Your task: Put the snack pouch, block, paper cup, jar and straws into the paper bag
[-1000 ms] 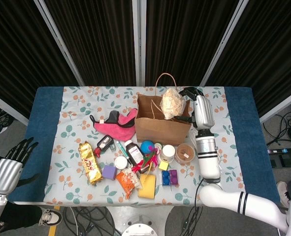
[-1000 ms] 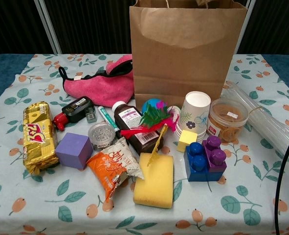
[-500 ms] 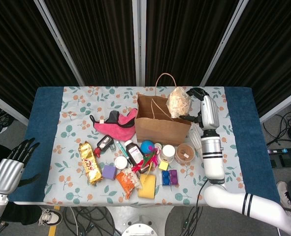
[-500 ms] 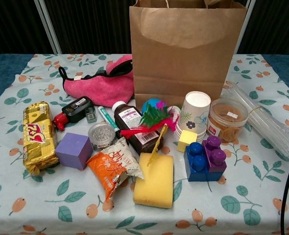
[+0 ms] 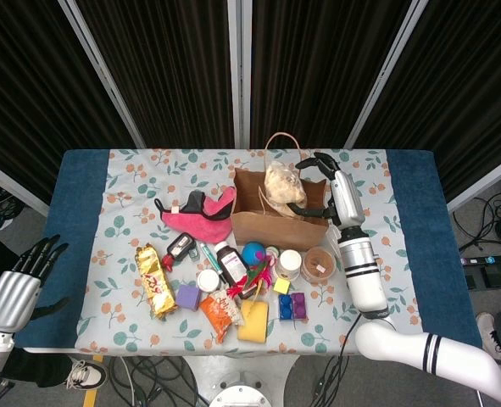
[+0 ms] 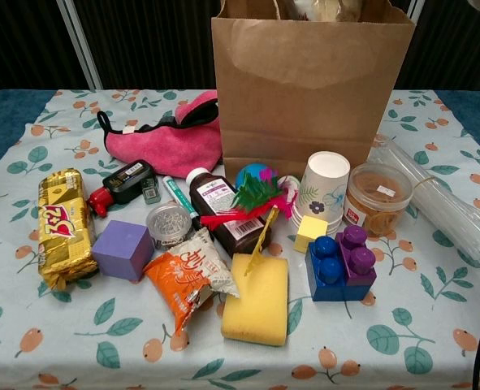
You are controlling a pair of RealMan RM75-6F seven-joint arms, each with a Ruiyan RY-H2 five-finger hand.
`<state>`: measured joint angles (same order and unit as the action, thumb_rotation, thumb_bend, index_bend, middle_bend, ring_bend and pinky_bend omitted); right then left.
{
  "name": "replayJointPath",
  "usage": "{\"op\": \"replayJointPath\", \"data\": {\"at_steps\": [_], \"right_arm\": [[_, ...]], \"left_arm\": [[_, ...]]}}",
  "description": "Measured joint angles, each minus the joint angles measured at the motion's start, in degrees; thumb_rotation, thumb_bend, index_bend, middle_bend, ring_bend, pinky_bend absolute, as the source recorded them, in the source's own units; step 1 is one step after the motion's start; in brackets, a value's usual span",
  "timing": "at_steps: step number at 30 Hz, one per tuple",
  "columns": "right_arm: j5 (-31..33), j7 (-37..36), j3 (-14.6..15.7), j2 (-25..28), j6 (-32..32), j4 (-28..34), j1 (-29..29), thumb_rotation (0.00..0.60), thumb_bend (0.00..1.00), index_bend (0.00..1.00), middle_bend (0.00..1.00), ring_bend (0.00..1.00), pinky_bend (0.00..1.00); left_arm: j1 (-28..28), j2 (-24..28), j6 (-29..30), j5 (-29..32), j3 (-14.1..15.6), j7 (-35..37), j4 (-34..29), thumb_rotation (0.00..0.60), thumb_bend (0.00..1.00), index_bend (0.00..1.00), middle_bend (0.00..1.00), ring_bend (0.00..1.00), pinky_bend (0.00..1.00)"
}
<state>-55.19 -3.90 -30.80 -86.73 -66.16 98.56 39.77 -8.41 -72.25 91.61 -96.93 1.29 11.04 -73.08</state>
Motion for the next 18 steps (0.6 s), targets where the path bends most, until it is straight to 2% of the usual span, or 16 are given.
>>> {"op": "replayJointPath", "data": {"at_steps": [11, 18], "right_arm": [[-1.2, -2.1, -0.1, 3.4, -0.8, 4.3, -1.7, 0.600, 0.00, 0.19, 0.26, 0.03, 0.14], [-9.1, -2.5, 0.5, 9.5, -6.0, 9.0, -6.1, 0.600, 0.00, 0.19, 0.27, 0.03, 0.14]], "left_arm": [[0.2, 0.1, 0.2, -0.2, 0.3, -0.3, -0.2, 0.600, 0.03, 0.12, 0.14, 0.08, 0.21], [0.3, -0.1, 0.1, -0.3, 0.5, -0.2, 0.0, 0.600, 0.03, 0.12, 0.13, 0.08, 0.21]]}}
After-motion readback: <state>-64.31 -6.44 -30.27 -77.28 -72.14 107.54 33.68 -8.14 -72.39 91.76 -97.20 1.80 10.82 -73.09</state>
